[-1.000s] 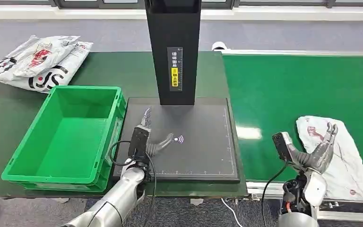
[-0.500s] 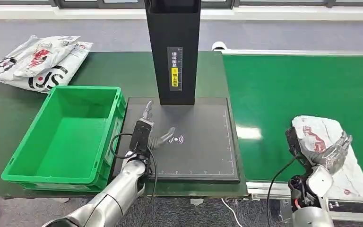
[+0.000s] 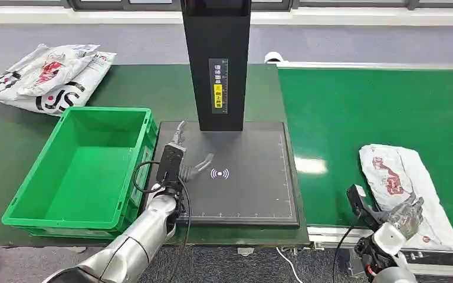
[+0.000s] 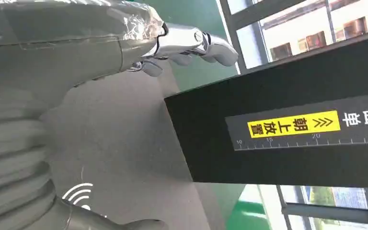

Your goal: Moved the parcel from conveyor to table for the left to box.

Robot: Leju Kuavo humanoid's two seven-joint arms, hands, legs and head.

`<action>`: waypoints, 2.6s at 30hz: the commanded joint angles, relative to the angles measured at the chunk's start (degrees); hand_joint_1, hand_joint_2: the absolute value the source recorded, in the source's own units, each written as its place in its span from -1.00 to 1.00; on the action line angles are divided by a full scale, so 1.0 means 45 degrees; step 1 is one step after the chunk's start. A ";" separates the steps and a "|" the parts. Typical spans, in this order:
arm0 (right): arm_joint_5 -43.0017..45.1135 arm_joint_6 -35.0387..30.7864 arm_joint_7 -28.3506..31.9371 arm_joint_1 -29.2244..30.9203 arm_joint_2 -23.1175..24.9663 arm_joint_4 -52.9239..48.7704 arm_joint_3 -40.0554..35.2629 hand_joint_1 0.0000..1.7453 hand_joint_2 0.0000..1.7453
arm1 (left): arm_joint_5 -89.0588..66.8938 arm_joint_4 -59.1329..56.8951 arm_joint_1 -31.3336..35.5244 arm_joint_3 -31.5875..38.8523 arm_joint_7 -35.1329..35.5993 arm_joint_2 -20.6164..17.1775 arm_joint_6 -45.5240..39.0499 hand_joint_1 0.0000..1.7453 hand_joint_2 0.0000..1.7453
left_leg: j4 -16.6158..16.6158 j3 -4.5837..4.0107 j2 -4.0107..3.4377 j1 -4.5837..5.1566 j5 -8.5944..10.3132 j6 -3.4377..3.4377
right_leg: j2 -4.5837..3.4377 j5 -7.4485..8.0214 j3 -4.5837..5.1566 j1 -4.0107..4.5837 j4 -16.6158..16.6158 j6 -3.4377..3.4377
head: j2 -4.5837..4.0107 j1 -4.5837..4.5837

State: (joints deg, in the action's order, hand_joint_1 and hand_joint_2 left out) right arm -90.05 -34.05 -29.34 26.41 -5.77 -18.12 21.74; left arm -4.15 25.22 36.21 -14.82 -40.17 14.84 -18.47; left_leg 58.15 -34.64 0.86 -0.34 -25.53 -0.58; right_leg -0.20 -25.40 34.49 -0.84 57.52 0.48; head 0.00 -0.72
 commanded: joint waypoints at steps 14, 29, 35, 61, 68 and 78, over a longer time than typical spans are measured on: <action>0.0011 0.4996 -0.1492 -0.0574 -0.0268 0.0935 -0.1618 -1.00 1.00 | -0.0344 -0.0942 0.0579 0.0852 0.0038 0.0126 0.0514 -1.00 1.00 | -0.0021 0.0175 0.0025 -0.0027 -0.0008 0.0039 | 0.0056 -0.0013 -0.0219 0.0032 -0.0099 0.0024 | -0.0005 0.0000; 0.0014 0.3784 -0.0713 0.0038 -0.0238 0.0814 -0.1014 1.00 1.00 | -0.0469 -0.0634 0.0418 0.1018 0.0038 0.0060 0.0543 -1.00 1.00 | -0.0022 0.0186 -0.0007 -0.0003 -0.0009 0.0049 | 0.0016 0.0013 -0.0245 0.0007 -0.0106 0.0044 | -0.0005 0.0000; 0.0057 0.3430 -0.0451 0.0184 -0.0257 0.0923 -0.0869 1.00 1.00 | -0.0512 -0.0642 0.0486 0.1055 0.0038 0.0052 0.0457 -1.00 1.00 | -0.0020 0.0192 -0.0006 -0.0009 -0.0016 0.0041 | 0.0008 0.0004 -0.0233 0.0013 -0.0095 0.0041 | 0.0000 0.0000; 0.4402 -0.1323 0.9332 -0.0989 0.4169 -0.9090 -0.4965 1.00 1.00 | -0.1350 0.1119 -0.0115 0.1427 0.0038 -0.0406 -0.0524 -1.00 1.00 | -0.0023 0.0093 -0.0058 -0.0010 -0.0010 0.0001 | -0.0051 -0.0014 -0.0074 0.0010 0.0007 -0.0006 | 0.0000 0.0000; 0.6059 0.1272 0.6993 0.0149 0.3615 -0.5149 -0.9844 1.00 1.00 | -0.1402 0.0913 0.0210 0.1306 0.0038 -0.0382 -0.0462 -1.00 1.00 | -0.0037 0.0102 -0.0132 -0.0023 -0.0002 -0.0011 | -0.0112 0.0011 -0.0069 0.0024 -0.0017 -0.0013 | 0.0000 0.0000; 0.6283 0.3382 0.6306 -0.0261 0.3133 -0.4768 -1.1119 1.00 1.00 | -0.1268 0.0930 0.0257 0.1329 0.0038 -0.0457 -0.0425 -1.00 1.00 | -0.0035 0.0081 -0.0022 -0.0019 0.0018 -0.0030 | -0.0012 -0.0010 -0.0067 0.0019 -0.0009 -0.0018 | 0.0000 0.0000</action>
State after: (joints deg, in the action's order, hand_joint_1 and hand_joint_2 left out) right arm -61.70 -21.94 0.17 23.14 11.76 -47.08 -18.78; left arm -10.38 31.28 35.00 -10.97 -40.19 13.92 -20.81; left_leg 58.03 -34.38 0.84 -0.41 -25.42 -0.74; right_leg -0.24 -25.45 34.30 -0.78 57.56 0.41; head 0.00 -0.72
